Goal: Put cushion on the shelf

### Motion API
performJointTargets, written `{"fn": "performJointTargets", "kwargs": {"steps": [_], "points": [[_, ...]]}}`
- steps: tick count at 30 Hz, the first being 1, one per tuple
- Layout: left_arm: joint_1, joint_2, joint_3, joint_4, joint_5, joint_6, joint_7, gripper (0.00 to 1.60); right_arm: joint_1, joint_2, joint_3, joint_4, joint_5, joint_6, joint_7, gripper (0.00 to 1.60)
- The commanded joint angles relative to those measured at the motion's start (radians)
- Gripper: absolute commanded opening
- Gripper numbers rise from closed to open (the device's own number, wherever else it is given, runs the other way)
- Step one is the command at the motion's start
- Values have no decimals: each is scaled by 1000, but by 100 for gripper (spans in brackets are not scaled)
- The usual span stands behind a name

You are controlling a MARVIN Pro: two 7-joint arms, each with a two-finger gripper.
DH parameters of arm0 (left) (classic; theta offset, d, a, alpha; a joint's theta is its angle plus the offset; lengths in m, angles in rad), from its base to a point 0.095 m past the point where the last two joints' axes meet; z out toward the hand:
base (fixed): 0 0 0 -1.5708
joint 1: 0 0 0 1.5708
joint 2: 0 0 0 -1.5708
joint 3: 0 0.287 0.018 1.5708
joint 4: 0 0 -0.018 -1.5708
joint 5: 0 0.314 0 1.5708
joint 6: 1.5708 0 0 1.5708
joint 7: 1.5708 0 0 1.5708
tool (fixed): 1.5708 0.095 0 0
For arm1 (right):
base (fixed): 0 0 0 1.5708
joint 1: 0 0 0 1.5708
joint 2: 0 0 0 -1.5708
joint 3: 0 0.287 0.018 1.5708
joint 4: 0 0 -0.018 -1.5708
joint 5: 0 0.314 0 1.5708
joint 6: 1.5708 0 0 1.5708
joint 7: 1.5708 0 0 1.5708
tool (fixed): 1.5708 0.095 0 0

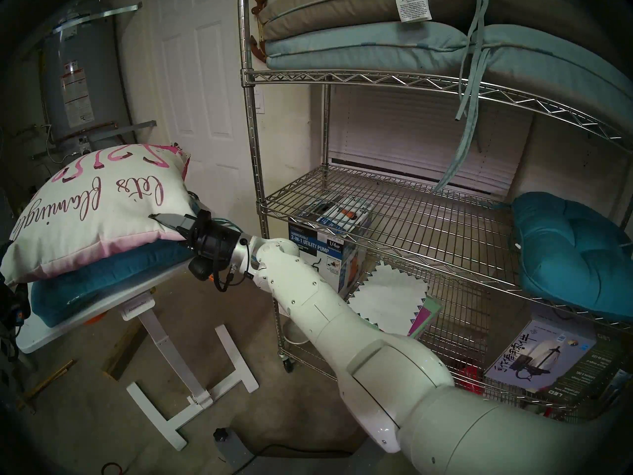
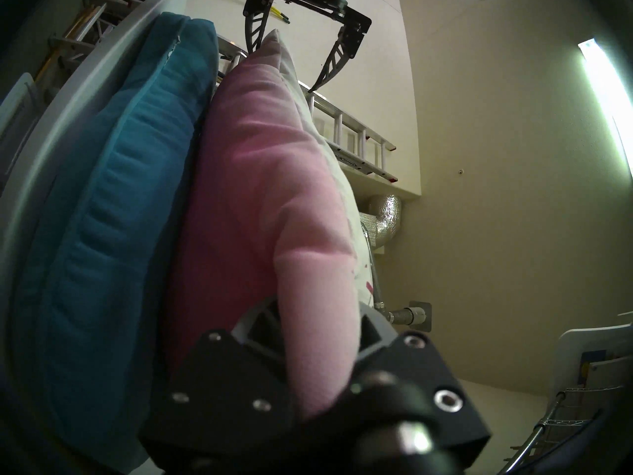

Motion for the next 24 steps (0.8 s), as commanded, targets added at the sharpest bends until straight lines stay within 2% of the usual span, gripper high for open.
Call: {"fn": "performJointTargets", "kwargs": {"steps": [1, 8, 9, 10, 17, 24], "points": [[-1, 1, -6, -13, -1, -4, 5, 160, 12, -14, -1, -19, 3, -2, -30, 0], [-3, -1, -8, -15, 3, -3, -4, 160, 19, -15, -5, -6, -1, -1, -35, 0], [-9, -7, -9, -11, -15, -7, 1, 107, 20, -15, -5, -5, -1, -1, -36, 0], [-9, -6, -12, -9, -25, -14, 0, 0, 21, -16, -6, -4, -1, -1, -36, 0], [-16, -10, -20, 1, -30, -25, 8, 0, 24, -15, -5, -3, -1, -1, -37, 0], [-12, -10, -36, 2, -47, -66, 20, 0, 23, -18, -4, 10, -4, 13, -48, 0]]}}
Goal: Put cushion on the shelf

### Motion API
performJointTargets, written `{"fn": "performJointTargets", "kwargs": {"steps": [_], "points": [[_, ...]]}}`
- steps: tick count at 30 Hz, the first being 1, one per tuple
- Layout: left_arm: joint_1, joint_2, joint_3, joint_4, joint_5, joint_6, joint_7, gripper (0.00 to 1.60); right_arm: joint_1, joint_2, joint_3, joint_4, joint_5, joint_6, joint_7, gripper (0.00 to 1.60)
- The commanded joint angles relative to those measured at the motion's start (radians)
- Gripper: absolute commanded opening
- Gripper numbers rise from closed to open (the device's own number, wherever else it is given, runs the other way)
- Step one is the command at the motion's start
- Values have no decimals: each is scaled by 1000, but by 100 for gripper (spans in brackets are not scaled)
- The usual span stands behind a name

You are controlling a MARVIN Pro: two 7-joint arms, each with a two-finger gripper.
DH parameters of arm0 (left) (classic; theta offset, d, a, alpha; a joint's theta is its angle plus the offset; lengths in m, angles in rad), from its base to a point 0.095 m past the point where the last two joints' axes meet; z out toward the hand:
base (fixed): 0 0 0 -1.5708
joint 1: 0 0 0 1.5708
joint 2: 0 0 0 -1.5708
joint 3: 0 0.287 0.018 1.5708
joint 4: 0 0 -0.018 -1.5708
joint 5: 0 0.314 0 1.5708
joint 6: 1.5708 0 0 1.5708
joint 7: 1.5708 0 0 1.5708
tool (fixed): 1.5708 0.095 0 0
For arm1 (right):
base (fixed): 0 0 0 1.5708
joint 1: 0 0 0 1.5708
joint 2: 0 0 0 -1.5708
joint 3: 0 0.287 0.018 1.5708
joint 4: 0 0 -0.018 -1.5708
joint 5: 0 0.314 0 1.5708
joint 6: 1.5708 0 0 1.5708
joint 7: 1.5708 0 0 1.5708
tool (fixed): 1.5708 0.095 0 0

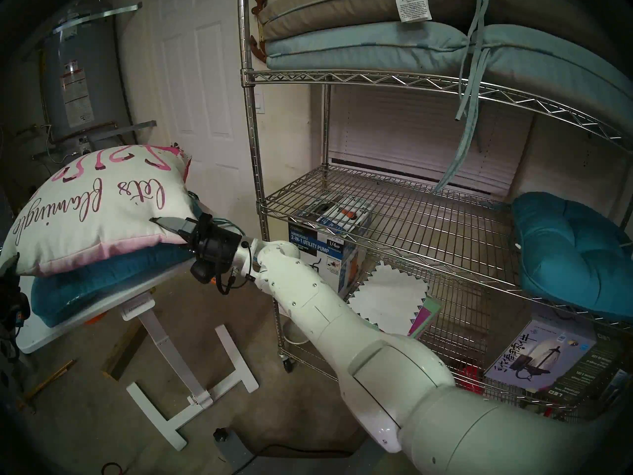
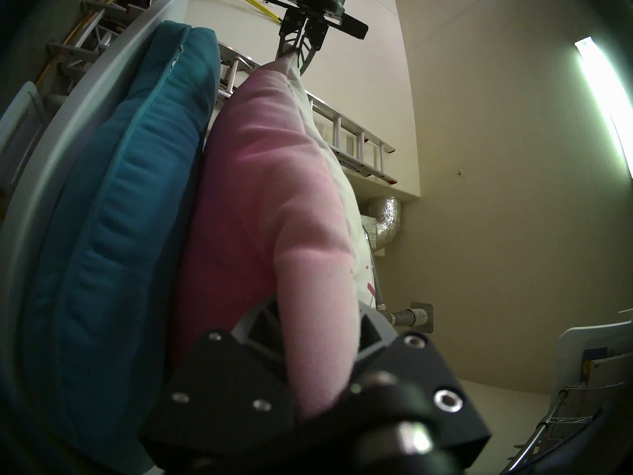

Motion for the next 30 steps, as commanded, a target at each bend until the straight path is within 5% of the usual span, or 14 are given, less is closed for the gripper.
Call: {"fn": "performJointTargets", "kwargs": {"steps": [1, 30], "points": [[5, 2, -23, -13, -14, -28, 26, 0, 19, -21, 5, -10, 1, 19, -25, 0], [-95, 118, 115, -94, -81, -112, 0, 0, -95, 119, 85, -262, 5, 100, -60, 0]]}}
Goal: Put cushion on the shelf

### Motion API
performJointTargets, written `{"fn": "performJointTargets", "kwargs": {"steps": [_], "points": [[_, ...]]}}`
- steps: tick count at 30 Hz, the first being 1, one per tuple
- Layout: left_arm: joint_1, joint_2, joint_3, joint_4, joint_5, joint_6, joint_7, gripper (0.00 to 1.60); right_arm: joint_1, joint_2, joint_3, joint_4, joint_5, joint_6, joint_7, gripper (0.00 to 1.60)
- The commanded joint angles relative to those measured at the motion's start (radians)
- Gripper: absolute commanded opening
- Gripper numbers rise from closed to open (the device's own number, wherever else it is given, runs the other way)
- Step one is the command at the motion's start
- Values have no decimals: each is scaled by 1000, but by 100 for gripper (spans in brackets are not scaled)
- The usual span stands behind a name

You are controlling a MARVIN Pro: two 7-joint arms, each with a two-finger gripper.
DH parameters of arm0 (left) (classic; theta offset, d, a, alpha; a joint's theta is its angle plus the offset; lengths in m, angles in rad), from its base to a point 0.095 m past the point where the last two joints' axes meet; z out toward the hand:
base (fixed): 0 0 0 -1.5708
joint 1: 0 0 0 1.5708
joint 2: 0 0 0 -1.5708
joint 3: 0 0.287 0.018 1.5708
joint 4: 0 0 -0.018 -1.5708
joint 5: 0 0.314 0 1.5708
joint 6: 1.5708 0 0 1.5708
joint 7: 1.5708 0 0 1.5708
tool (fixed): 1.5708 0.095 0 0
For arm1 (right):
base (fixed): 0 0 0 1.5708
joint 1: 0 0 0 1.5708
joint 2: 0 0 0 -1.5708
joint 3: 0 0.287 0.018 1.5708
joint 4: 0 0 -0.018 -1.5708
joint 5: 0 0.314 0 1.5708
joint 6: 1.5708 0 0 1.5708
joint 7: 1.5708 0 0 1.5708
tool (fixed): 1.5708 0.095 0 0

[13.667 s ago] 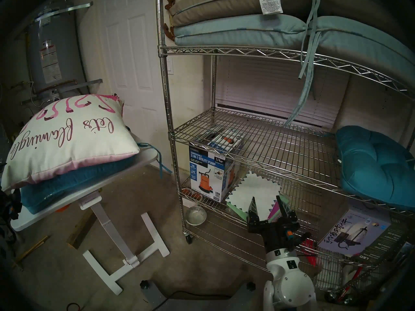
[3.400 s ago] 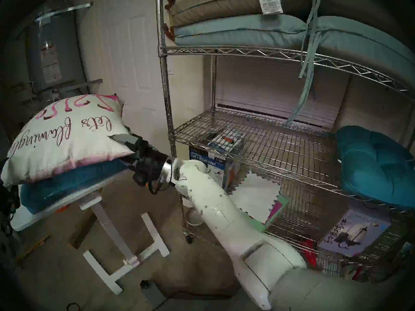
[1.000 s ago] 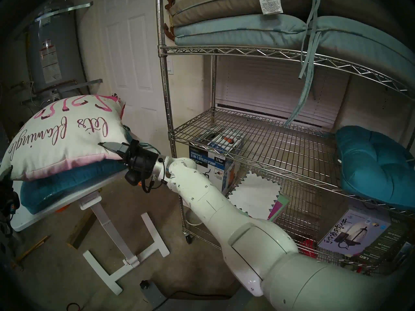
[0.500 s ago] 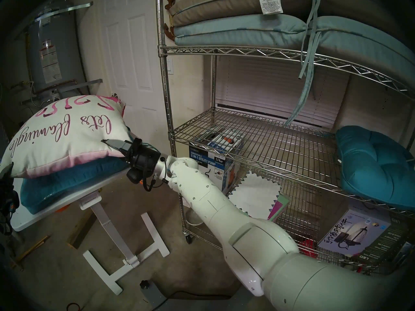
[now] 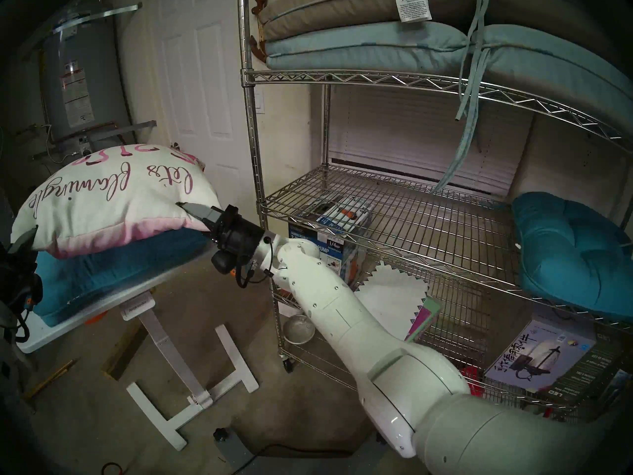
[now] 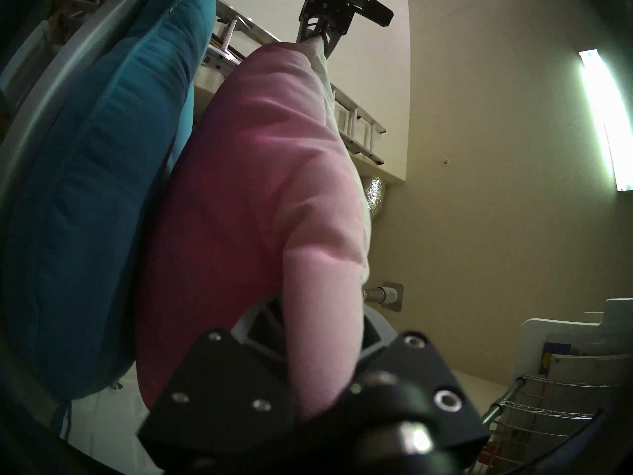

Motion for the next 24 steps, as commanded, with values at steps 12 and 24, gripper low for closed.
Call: {"fn": "performJointTargets", "kwargs": {"steps": [12, 24], "points": [[-24, 68, 16, -29, -83, -114, 22, 0, -124, 40, 3, -243, 7, 35, -88, 0], [-34, 59, -25, -29, -110, -149, 51, 0, -189, 65, -18, -354, 15, 24, -145, 0]]}}
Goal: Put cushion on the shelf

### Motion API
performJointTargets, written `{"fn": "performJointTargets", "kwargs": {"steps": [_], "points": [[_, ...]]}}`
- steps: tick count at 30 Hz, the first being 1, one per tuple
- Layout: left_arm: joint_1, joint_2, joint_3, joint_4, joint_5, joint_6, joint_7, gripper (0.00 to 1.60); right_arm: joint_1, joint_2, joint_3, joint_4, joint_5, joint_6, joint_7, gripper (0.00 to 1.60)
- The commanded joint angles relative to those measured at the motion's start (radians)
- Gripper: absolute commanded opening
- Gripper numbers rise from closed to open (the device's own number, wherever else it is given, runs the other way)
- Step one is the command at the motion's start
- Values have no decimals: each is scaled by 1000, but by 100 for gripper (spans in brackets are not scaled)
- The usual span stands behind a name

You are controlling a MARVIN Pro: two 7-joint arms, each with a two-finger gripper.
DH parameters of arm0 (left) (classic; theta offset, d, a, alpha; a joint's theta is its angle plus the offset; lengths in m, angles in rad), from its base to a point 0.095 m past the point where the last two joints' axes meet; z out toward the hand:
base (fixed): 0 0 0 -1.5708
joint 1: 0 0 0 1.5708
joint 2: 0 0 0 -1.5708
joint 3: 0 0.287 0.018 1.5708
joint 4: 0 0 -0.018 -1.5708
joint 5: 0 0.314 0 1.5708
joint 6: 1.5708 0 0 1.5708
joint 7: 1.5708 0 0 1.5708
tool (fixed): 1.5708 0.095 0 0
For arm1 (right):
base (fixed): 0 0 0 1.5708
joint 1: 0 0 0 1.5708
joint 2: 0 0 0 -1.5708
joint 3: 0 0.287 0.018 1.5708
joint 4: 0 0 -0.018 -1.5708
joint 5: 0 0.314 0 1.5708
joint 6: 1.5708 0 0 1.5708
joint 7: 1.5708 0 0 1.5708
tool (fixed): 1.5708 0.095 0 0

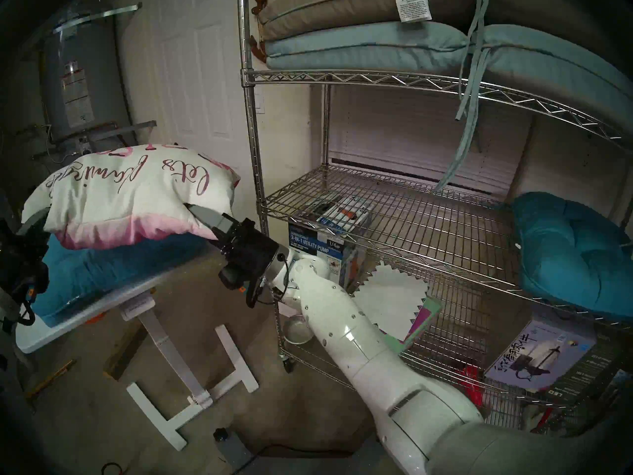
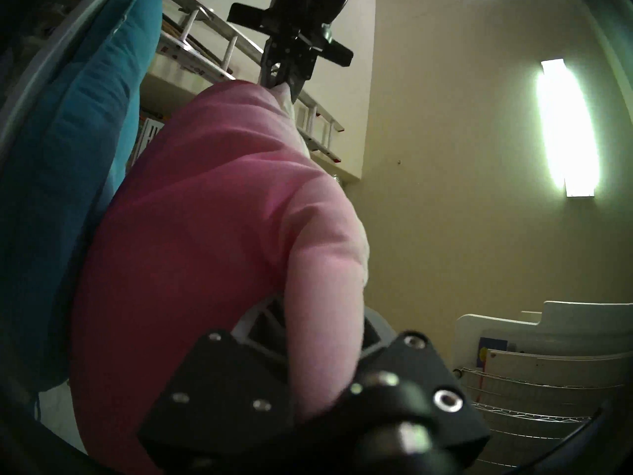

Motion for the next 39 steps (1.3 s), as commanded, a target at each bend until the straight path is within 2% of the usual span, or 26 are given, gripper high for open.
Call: {"fn": "performJointTargets", "kwargs": {"steps": [1, 21, 39], "points": [[-6, 13, -15, -29, -26, -37, 27, 0, -18, 2, -6, -117, 10, -8, -47, 0], [-45, 42, -48, -29, -81, -122, 74, 0, -104, 129, 73, -300, 11, -9, -81, 0], [-106, 117, -34, -29, -149, -241, 118, 0, -180, 258, 207, -476, 13, 4, -90, 0]]}}
